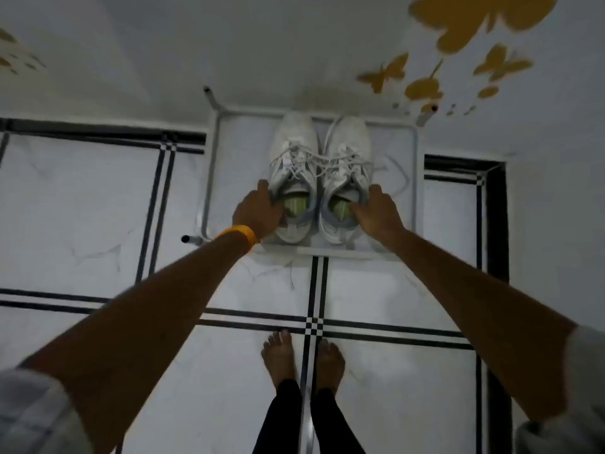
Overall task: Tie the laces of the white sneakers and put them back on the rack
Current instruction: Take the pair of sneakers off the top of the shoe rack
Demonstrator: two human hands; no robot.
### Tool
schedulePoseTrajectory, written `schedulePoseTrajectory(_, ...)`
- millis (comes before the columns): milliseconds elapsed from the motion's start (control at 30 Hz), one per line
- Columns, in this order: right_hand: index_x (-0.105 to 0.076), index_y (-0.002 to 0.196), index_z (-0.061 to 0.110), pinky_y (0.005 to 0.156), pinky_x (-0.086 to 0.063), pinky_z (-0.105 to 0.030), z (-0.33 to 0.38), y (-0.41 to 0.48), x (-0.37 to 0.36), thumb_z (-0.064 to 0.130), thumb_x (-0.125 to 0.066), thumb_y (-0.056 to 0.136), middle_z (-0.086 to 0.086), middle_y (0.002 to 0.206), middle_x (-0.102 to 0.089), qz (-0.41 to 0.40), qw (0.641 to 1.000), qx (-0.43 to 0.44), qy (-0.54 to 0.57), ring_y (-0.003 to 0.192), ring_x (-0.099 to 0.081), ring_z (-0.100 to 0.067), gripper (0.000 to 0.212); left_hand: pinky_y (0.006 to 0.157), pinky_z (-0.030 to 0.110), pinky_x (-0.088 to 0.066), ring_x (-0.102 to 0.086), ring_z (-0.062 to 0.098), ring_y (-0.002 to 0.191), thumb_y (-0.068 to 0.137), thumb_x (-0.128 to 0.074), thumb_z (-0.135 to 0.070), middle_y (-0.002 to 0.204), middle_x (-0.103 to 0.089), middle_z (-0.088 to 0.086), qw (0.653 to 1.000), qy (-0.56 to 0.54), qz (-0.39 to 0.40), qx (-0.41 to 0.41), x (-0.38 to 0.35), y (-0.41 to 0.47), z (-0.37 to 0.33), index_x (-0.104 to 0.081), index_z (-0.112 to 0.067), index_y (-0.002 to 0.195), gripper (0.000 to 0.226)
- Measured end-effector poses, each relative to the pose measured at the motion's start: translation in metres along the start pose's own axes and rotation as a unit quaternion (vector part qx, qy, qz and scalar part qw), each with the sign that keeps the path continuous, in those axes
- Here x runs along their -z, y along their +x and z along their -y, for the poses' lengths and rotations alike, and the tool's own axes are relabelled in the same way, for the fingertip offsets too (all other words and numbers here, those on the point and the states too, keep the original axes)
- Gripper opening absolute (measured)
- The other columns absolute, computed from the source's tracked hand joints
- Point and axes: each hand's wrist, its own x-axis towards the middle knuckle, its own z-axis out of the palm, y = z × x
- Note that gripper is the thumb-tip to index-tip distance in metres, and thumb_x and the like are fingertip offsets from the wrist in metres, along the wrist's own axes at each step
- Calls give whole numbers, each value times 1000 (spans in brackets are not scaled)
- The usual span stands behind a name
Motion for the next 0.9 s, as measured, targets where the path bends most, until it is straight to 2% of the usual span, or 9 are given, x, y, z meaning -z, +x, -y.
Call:
schedulePoseTrajectory(67,-44,123,-1,76,-50,-38,-11,17,-13,24,-53,94,-24,116,-60,-24,1000,16,-4,101,-62,-39,39,90,46,-50,-61,46,104,79,-48,-43,115,-64,26,1000,-6,-7,-1,-11,21,4,-37,-12,140,69)
schedulePoseTrajectory(133,-45,120,-2,77,-54,-43,-14,26,-21,19,-46,96,-25,112,-62,-46,999,26,-9,97,-63,-40,31,92,46,-49,-60,48,104,73,-44,-42,114,-64,28,999,10,-30,1,-12,35,5,-40,-13,138,71)
schedulePoseTrajectory(333,-52,110,-4,80,-52,-47,-24,14,-27,8,-39,96,-26,108,-63,-88,993,80,-11,97,-62,-39,22,84,45,-46,-58,50,99,85,-44,-21,109,-64,30,997,11,-70,-26,-26,22,6,-47,-2,126,46)
schedulePoseTrajectory(467,-52,121,2,88,-52,-43,-38,-39,-24,12,-40,97,-19,113,-62,-96,989,108,20,103,-61,-34,28,77,45,-47,-62,46,92,90,-48,-12,102,-67,26,993,-18,-110,-50,-34,-41,5,-49,-1,121,33)
schedulePoseTrajectory(567,-46,135,8,93,-50,-38,-55,-101,-25,13,-43,98,-14,120,-59,-75,987,133,50,108,-58,-26,37,74,33,-49,-62,22,80,95,-49,-11,96,-69,11,987,-78,-129,-62,-36,-104,11,-52,-7,117,23)
schedulePoseTrajectory(633,-43,139,8,91,-51,-37,-71,-143,-30,12,-45,98,-13,120,-58,-75,986,133,60,106,-58,-24,41,74,26,-49,-58,13,77,96,-50,-12,94,-66,0,984,-111,-126,-59,-45,-148,19,-52,-11,119,24)
schedulePoseTrajectory(767,-41,141,7,86,-52,-38,-117,-210,-62,8,-45,97,-11,116,-56,-61,992,105,41,99,-59,-21,44,70,25,-47,-57,13,75,93,-52,-9,93,-66,-1,988,-107,-97,-58,-89,-202,61,-51,-12,123,30)
schedulePoseTrajectory(900,-40,141,9,93,-50,-33,-168,-247,-121,11,-46,98,-6,124,-56,-39,995,68,61,108,-57,-16,43,75,30,-57,-64,15,77,97,-51,-19,94,-68,1,990,-103,-63,-71,-149,-228,116,-52,-15,118,22)
